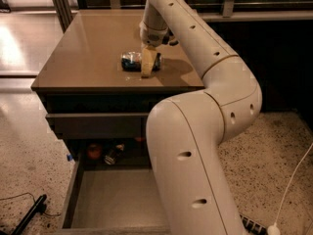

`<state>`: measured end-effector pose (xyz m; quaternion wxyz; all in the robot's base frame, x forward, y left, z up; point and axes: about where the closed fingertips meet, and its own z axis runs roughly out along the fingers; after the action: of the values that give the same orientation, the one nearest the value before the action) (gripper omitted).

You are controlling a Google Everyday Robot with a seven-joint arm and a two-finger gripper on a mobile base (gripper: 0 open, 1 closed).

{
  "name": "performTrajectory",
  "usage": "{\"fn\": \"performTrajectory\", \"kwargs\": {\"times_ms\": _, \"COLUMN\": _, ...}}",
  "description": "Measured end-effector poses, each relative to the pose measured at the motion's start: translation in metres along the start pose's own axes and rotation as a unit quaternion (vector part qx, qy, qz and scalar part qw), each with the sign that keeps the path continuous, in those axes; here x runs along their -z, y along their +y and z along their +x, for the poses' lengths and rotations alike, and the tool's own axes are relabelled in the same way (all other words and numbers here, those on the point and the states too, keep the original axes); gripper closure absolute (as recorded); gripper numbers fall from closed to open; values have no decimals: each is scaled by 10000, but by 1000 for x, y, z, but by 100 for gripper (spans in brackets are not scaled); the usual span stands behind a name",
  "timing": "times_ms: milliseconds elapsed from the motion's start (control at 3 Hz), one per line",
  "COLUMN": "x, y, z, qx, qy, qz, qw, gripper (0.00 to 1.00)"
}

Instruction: Place redbull can into middle drawer

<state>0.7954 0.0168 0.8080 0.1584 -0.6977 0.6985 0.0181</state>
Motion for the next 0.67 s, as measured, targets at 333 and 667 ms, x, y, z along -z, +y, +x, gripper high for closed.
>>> {"fn": "performTrajectory", "kwargs": {"times_ms": 333, "x": 1, "y": 0, "z": 0, "qx": 0, "qy": 0, "qz": 0, "qw": 10000, "gripper": 0}}
{"fn": "performTrajectory", "kwargs": {"times_ms": 667, "x": 1, "y": 0, "z": 0, "qx": -1, "qy": 0, "qz": 1, "qw": 10000, "gripper": 0}}
